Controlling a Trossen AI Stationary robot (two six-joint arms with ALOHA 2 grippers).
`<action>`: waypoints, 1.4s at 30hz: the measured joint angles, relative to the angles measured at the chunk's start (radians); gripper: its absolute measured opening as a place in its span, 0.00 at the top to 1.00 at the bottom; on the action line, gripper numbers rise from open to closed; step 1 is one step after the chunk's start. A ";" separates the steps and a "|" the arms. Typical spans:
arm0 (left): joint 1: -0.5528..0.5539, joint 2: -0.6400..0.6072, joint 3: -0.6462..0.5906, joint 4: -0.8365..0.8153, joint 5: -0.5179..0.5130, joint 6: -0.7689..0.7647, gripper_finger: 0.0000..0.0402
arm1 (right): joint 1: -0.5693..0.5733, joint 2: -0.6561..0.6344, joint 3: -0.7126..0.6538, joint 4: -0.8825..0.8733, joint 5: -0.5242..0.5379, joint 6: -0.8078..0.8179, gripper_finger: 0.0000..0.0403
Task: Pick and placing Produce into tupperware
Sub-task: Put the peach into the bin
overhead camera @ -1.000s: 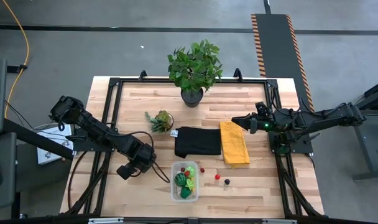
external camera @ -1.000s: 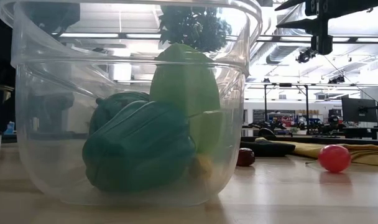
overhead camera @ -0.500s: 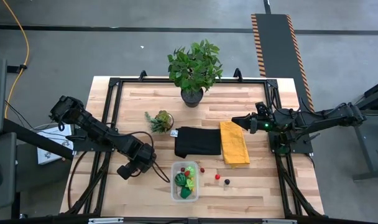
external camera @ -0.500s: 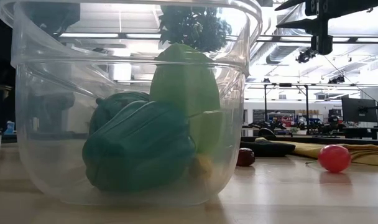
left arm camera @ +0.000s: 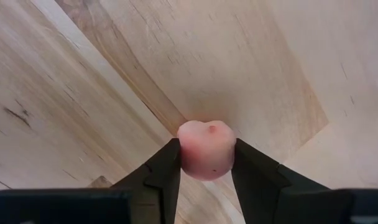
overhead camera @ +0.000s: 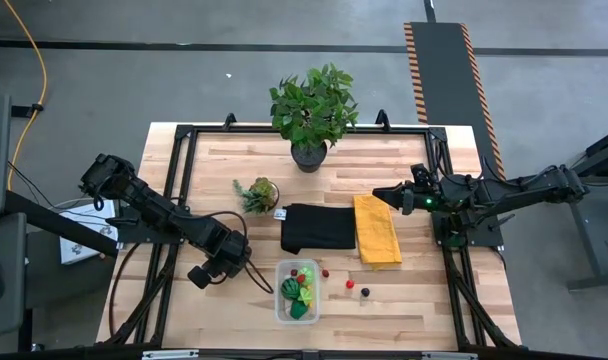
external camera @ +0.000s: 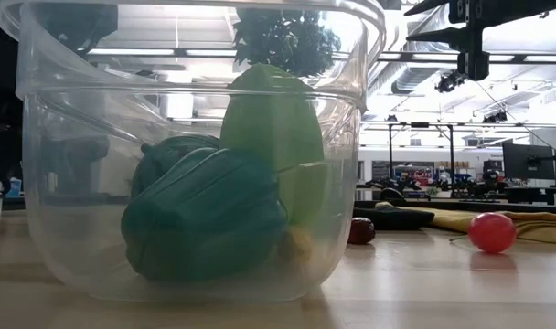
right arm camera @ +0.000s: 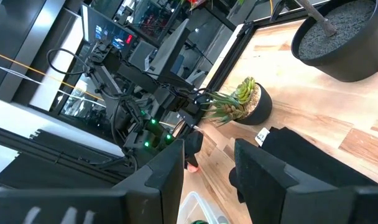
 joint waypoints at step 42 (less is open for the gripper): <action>0.000 0.000 0.312 -0.117 -0.020 -0.078 0.72 | 0.000 0.000 0.000 0.000 -0.003 -0.001 0.67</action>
